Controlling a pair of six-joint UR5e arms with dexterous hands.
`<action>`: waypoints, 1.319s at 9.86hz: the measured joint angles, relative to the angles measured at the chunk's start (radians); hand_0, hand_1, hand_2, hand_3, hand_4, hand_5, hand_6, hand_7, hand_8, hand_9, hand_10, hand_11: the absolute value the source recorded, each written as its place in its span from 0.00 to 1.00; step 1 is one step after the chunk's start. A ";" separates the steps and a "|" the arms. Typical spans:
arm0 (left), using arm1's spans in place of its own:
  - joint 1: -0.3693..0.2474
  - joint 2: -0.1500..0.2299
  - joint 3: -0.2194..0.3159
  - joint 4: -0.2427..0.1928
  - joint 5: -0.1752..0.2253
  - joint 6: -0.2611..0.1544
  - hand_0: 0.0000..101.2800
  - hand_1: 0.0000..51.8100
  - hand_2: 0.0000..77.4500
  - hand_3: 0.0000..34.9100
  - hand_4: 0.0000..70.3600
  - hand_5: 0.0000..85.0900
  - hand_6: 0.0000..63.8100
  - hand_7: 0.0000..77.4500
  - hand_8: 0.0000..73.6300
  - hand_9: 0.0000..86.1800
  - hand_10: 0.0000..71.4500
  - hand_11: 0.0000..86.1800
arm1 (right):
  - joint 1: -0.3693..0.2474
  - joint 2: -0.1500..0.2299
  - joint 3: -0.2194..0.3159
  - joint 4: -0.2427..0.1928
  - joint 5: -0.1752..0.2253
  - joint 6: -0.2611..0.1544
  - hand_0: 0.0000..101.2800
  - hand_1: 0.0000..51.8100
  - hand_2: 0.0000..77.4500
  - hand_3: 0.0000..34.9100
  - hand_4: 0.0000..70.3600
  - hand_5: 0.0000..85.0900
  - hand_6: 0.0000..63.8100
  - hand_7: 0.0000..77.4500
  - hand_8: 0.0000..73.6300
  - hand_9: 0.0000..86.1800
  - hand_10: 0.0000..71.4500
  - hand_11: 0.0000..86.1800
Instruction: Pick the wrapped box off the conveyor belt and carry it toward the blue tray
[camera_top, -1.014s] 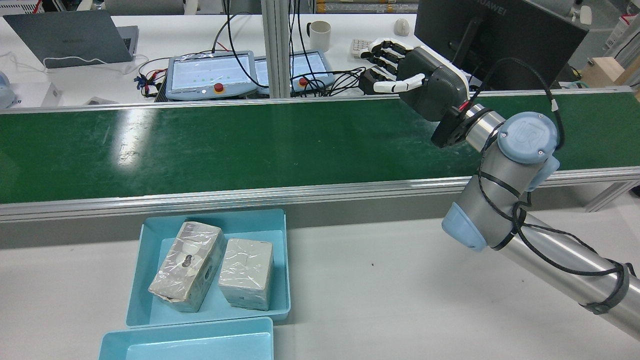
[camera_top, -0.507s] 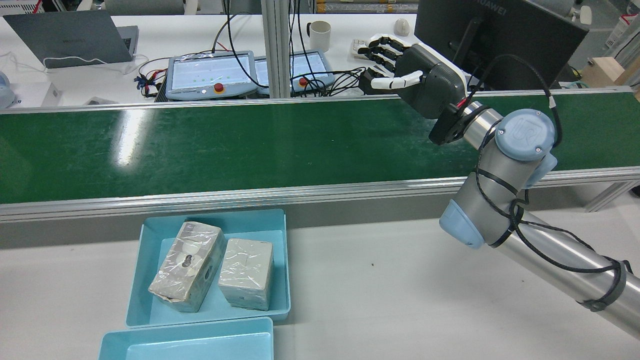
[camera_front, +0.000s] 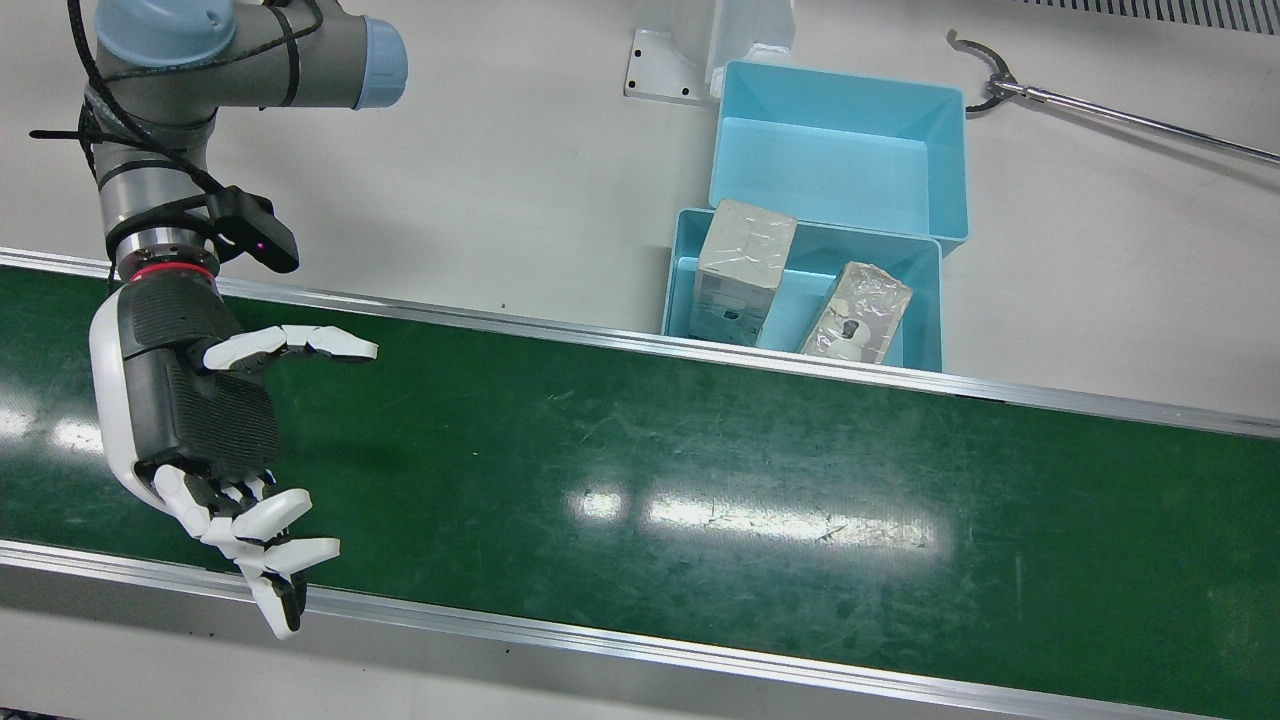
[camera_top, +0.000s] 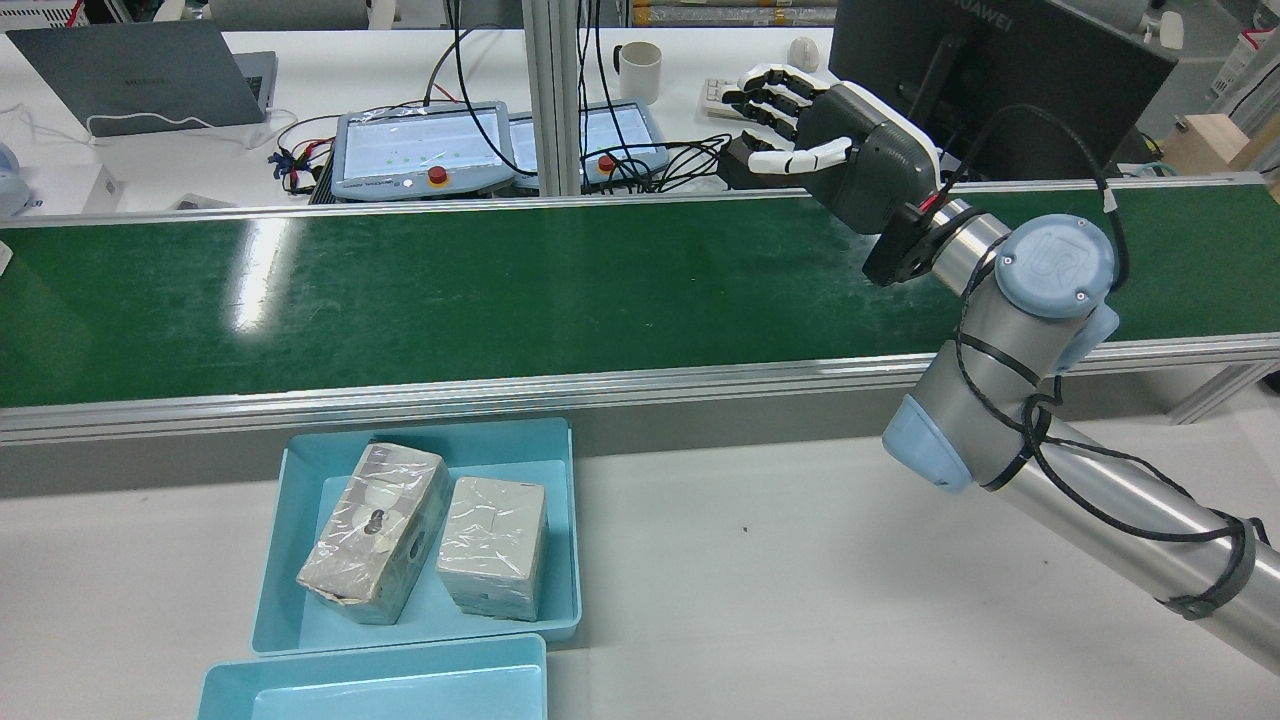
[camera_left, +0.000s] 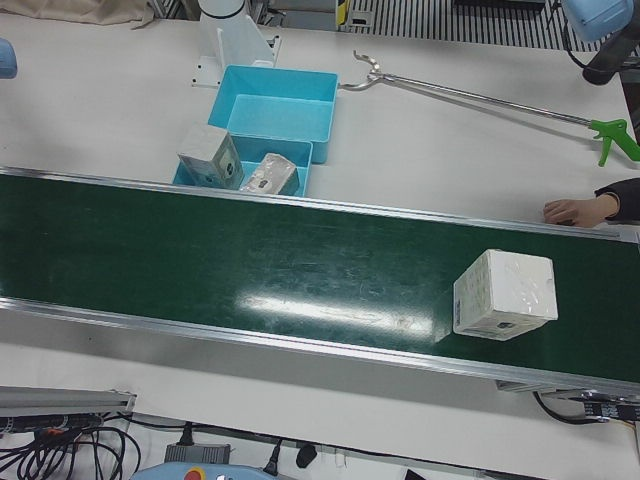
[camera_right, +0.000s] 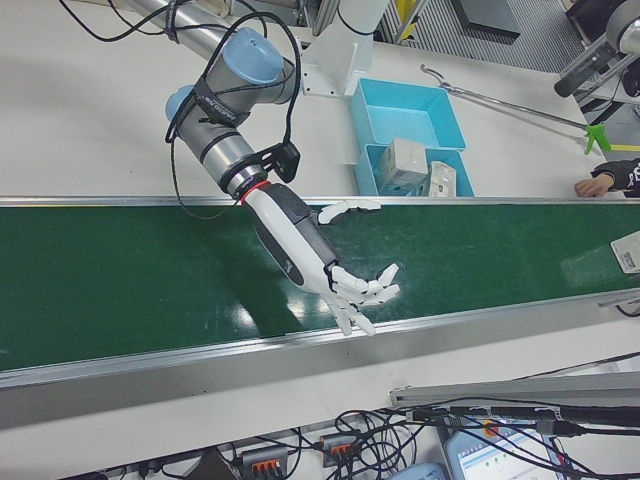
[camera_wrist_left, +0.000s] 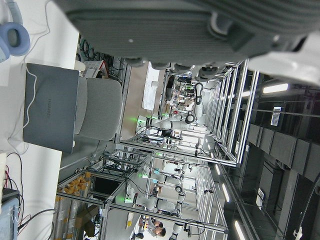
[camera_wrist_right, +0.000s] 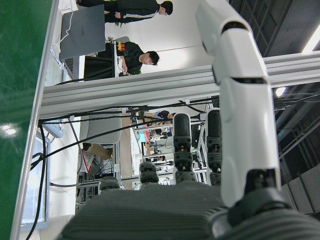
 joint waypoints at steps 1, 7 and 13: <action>0.000 0.000 0.000 0.000 0.000 0.000 0.00 0.00 0.01 0.00 0.00 0.01 0.00 0.01 0.00 0.00 0.00 0.00 | 0.002 0.000 0.000 0.000 -0.001 0.000 0.50 0.35 0.27 0.50 0.26 0.47 0.14 0.40 0.03 0.11 0.00 0.02; 0.000 0.000 0.000 0.000 0.000 0.000 0.00 0.00 0.01 0.00 0.00 0.01 0.00 0.00 0.00 0.00 0.01 0.00 | 0.052 -0.018 0.035 -0.002 -0.003 0.001 0.51 0.37 0.29 0.46 0.30 0.48 0.15 0.41 0.03 0.11 0.00 0.02; 0.000 0.000 0.000 0.000 0.000 0.000 0.00 0.00 0.01 0.00 0.00 0.01 0.01 0.00 0.00 0.00 0.01 0.00 | 0.062 -0.022 0.048 -0.003 -0.003 0.001 0.51 0.37 0.29 0.46 0.29 0.48 0.15 0.40 0.03 0.11 0.00 0.02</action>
